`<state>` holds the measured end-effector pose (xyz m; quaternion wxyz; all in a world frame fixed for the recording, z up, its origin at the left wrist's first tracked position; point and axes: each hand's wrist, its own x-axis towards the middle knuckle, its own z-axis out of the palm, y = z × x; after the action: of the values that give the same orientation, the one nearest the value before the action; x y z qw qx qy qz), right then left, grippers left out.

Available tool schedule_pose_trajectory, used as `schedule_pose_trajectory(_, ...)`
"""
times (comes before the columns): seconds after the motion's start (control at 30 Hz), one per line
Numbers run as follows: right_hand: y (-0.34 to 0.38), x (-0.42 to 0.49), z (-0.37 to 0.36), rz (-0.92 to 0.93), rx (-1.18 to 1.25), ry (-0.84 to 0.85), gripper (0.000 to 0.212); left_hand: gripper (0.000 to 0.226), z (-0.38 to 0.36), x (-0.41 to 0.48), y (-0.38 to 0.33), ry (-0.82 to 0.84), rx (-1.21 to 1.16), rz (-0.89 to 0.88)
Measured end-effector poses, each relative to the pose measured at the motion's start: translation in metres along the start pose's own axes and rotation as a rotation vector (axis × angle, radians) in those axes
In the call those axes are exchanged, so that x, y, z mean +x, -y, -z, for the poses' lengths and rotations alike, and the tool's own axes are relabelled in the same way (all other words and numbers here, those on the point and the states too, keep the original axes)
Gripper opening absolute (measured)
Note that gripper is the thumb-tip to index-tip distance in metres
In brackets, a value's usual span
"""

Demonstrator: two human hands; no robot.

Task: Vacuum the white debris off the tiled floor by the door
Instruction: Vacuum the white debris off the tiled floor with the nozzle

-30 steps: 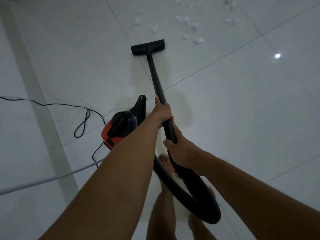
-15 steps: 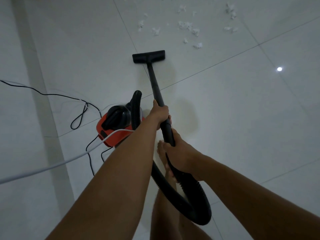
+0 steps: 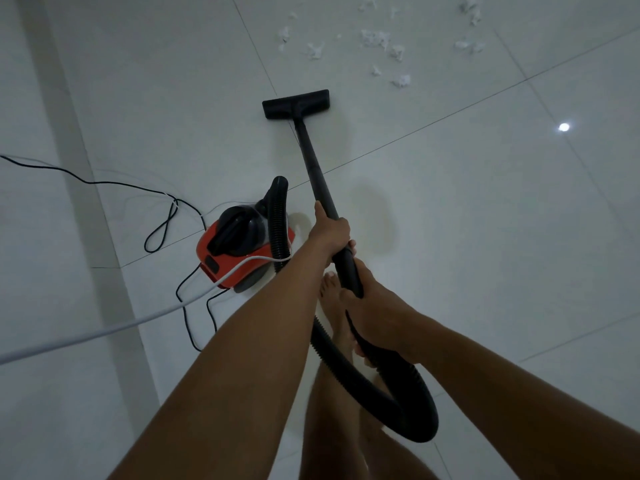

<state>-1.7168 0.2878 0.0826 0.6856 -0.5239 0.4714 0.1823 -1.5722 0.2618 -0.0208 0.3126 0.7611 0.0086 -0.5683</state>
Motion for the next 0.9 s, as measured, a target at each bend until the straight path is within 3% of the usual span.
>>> schedule_pose_trajectory(0.13, 0.002, -0.002, -0.008, 0.022, -0.029, -0.013, 0.062, 0.079, 0.006, -0.004, 0.000, 0.011, 0.004, 0.033)
schedule_pose_trajectory(0.27, 0.008, -0.002, -0.012, 0.025, -0.034, -0.028, 0.059, 0.079, 0.011, -0.003, 0.001, -0.152, 0.159, 0.016)
schedule_pose_trajectory(0.37, 0.011, -0.001, -0.012, 0.023, -0.036, -0.026, 0.057, 0.062, 0.015, -0.003, -0.002, -0.127, 0.161, 0.125)
schedule_pose_trajectory(0.5, 0.016, 0.000, -0.013, 0.005, -0.017, -0.016, 0.058, 0.047, 0.017, -0.005, -0.011, -0.086, 0.014, 0.074)
schedule_pose_trajectory(0.67, 0.019, 0.002, -0.016, 0.003, -0.019, -0.013, 0.058, 0.085, 0.019, -0.002, -0.013, -0.028, -0.033, -0.008)
schedule_pose_trajectory(0.9, 0.014, 0.001, -0.017, 0.000, -0.012, 0.008, 0.058, 0.089, 0.019, -0.006, -0.011, -0.040, 0.179, -0.052)
